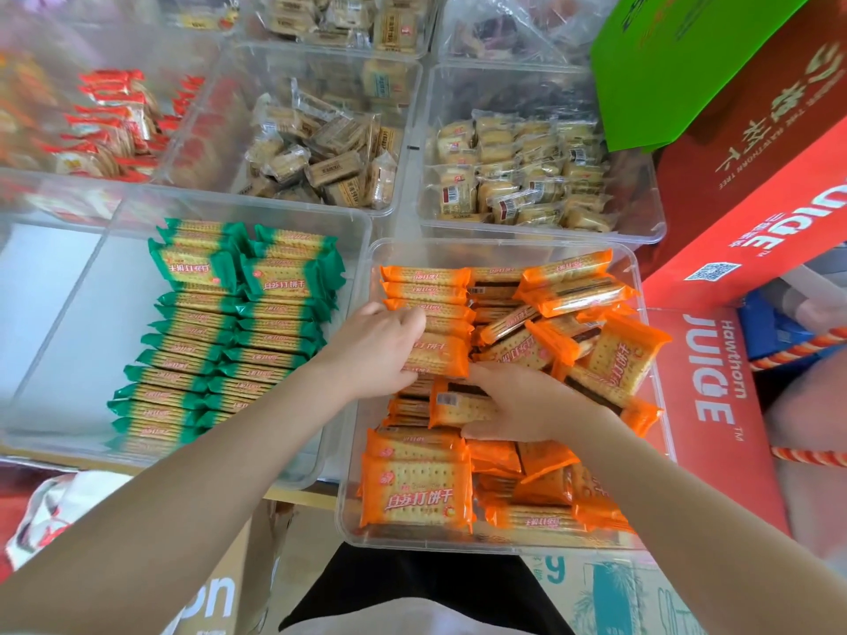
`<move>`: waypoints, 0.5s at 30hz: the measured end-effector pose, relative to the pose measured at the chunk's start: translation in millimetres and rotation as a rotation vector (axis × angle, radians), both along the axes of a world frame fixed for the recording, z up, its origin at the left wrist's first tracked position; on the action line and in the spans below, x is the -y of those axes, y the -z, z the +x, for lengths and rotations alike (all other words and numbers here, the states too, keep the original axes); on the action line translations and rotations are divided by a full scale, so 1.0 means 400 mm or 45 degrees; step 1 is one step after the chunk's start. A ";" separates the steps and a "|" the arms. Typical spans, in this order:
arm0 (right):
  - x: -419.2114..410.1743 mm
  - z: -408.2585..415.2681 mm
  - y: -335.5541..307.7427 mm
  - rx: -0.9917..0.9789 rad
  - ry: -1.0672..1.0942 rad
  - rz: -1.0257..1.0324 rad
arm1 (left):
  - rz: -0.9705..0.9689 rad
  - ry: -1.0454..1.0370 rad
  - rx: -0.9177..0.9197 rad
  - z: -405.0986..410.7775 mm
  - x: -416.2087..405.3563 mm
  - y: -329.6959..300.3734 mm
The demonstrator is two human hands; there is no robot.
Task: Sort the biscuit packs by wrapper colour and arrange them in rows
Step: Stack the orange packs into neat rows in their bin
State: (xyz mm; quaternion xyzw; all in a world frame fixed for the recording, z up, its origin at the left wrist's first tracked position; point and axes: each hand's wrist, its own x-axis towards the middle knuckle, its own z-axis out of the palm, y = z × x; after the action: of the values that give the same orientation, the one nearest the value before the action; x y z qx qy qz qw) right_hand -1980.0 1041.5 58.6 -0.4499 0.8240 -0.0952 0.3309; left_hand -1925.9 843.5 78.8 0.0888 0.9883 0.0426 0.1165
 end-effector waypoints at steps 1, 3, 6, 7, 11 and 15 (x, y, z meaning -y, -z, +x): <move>-0.018 -0.004 -0.008 0.003 0.022 -0.017 | -0.021 0.006 0.000 -0.001 0.001 0.006; -0.057 -0.007 -0.026 -0.028 0.057 -0.010 | -0.082 0.028 -0.064 0.001 0.001 0.026; -0.085 -0.008 -0.037 -0.043 0.153 -0.103 | -0.104 0.053 -0.152 -0.002 -0.010 0.032; -0.085 -0.011 -0.035 -0.046 0.180 -0.146 | -0.114 0.052 -0.106 -0.003 -0.013 0.027; -0.072 -0.016 -0.029 -0.165 0.189 -0.180 | -0.132 0.033 -0.013 -0.015 -0.017 0.011; -0.076 -0.006 -0.027 -0.243 0.223 -0.348 | -0.168 0.122 -0.204 -0.025 -0.022 0.026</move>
State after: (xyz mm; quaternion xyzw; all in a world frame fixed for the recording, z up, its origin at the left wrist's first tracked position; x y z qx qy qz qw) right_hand -1982.2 1071.9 69.5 -0.4244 0.8670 -0.1916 0.1774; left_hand -1936.1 852.4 68.6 0.1313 0.9897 -0.0353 0.0447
